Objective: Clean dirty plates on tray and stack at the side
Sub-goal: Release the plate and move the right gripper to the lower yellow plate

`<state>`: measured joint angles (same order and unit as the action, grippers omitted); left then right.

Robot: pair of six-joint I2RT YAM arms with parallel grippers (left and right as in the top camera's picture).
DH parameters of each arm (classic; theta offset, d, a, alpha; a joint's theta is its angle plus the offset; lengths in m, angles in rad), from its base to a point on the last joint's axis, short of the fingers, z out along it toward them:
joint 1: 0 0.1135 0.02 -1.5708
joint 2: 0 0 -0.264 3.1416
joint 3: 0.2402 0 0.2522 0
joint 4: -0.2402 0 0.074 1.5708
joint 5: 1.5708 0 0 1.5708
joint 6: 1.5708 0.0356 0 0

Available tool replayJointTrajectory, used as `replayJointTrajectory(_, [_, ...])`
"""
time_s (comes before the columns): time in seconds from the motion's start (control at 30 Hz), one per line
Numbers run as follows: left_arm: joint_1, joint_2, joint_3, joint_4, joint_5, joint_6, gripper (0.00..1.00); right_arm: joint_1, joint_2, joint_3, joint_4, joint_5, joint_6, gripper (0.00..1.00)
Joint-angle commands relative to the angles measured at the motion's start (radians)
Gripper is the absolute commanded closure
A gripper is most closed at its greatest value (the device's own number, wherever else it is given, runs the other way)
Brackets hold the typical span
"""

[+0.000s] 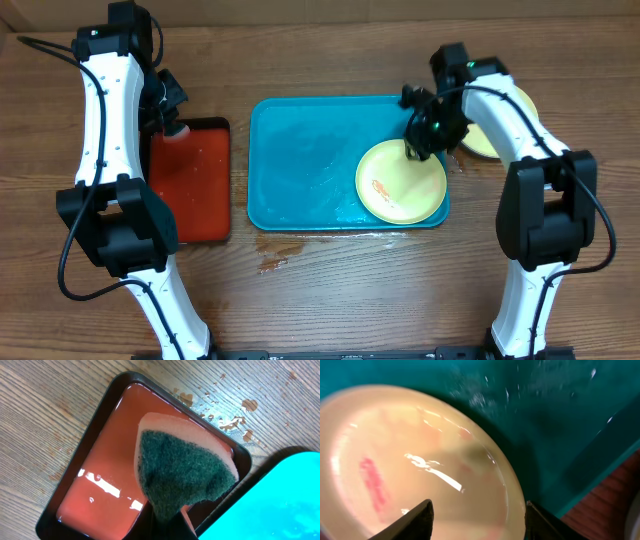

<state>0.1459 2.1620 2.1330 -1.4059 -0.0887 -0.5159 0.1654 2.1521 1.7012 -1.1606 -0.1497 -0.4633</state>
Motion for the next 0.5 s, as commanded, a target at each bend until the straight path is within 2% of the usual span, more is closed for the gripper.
replayJointTrajectory(0.0, [0.003,-0.004,-0.005,0.002,0.009,0.019,0.95,-0.008,0.004,-0.041,0.030,0.086,-0.013,0.39])
replayJointTrajectory(0.3, [0.003,-0.004,-0.005,0.002,0.011,0.019,0.96,-0.010,0.004,-0.058,0.080,0.084,-0.013,0.37])
replayJointTrajectory(0.47, [0.003,-0.004,-0.005,0.001,0.012,0.019,0.96,-0.008,0.005,-0.058,0.058,0.005,-0.011,0.40])
